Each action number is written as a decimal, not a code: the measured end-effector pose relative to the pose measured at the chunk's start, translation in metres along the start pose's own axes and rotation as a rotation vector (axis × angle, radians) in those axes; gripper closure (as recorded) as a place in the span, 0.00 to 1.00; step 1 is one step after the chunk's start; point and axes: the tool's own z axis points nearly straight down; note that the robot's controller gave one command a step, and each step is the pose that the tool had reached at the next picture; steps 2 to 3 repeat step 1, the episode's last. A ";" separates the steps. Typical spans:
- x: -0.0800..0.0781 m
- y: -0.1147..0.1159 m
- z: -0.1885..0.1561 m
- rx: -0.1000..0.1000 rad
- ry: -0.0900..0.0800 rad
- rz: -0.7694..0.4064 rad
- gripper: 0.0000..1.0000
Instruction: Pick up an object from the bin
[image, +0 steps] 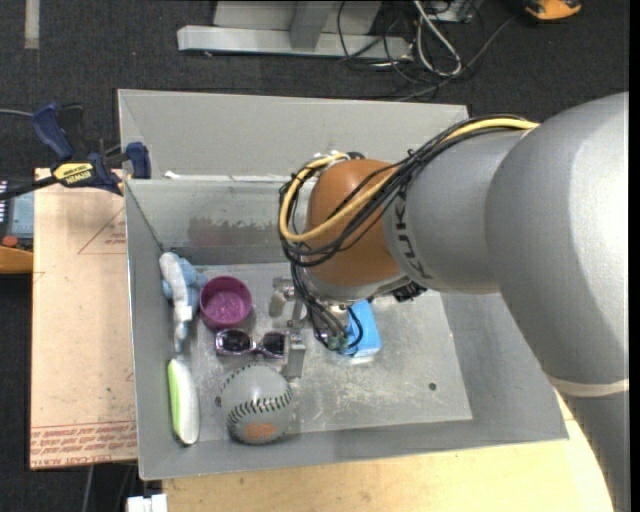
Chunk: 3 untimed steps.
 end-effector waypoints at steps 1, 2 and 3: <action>-0.024 -0.015 0.014 -0.001 -0.002 -0.034 1.00; -0.024 -0.015 0.014 -0.001 -0.002 -0.034 1.00; -0.024 -0.015 0.014 -0.001 -0.002 -0.034 1.00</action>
Offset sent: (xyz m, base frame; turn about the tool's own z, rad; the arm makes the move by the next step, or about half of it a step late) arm 0.0000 0.0000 0.0000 0.0000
